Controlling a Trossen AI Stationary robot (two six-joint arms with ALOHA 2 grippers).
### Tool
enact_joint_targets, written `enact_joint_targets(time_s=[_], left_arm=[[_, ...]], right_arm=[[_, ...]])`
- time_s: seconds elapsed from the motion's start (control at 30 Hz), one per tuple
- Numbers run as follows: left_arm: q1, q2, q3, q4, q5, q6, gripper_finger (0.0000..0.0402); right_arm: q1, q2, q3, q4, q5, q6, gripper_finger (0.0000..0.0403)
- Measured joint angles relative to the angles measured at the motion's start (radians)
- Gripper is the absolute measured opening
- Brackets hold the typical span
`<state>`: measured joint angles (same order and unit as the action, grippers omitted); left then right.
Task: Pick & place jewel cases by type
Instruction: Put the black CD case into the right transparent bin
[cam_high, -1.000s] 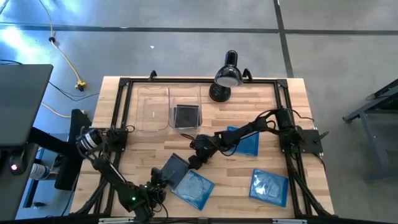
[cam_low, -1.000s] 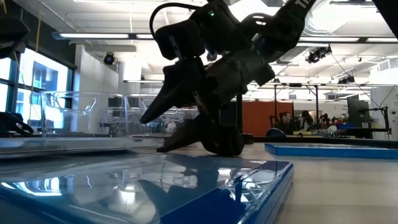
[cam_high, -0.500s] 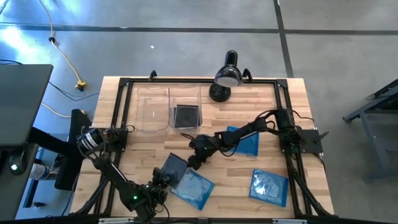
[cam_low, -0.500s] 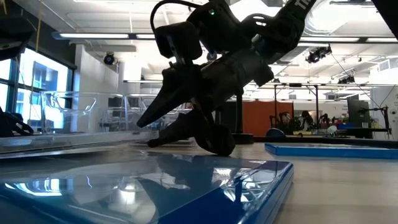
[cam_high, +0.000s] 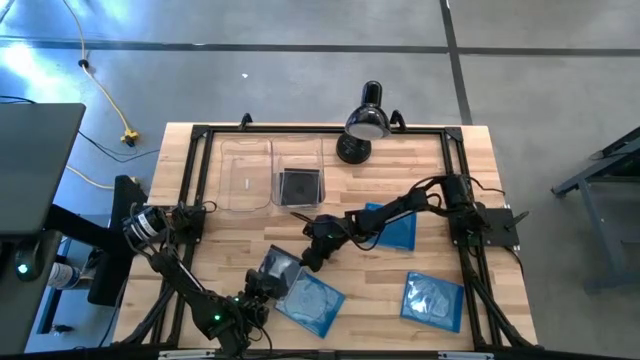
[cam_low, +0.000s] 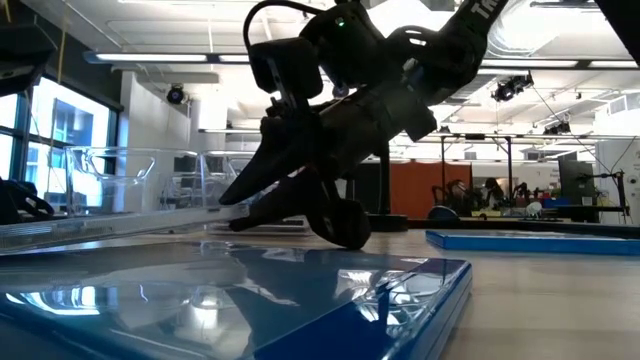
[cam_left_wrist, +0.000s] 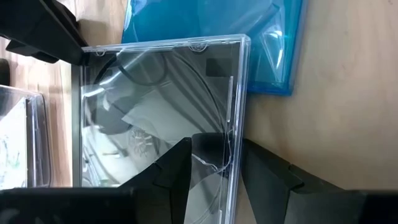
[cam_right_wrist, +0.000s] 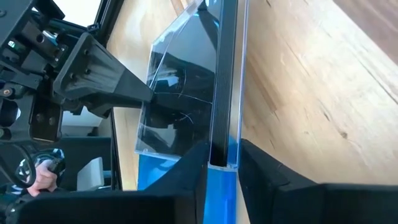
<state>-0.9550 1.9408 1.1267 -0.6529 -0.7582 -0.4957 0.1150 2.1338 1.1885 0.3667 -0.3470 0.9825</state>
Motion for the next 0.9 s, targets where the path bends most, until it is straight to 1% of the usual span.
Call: enact_joint_targets(time_s=[0.57,0.8,0.9], left_arm=[[-0.001,0.0,0.001,0.0,-0.003,0.04,0.0129],[-0.001,0.0,0.076,-0.103,-0.004,0.049,0.0129],[-0.001,0.0,0.089,-0.114,-0.006,0.07,0.0129]], right_arm=[[0.0,0.0,0.002,0.007,-0.018,0.001,0.0062],[0.0,0.0,0.002,0.012,-0.048,0.011,0.0058],[0.0,0.0,0.002,0.018,-0.053,0.015,0.0052]])
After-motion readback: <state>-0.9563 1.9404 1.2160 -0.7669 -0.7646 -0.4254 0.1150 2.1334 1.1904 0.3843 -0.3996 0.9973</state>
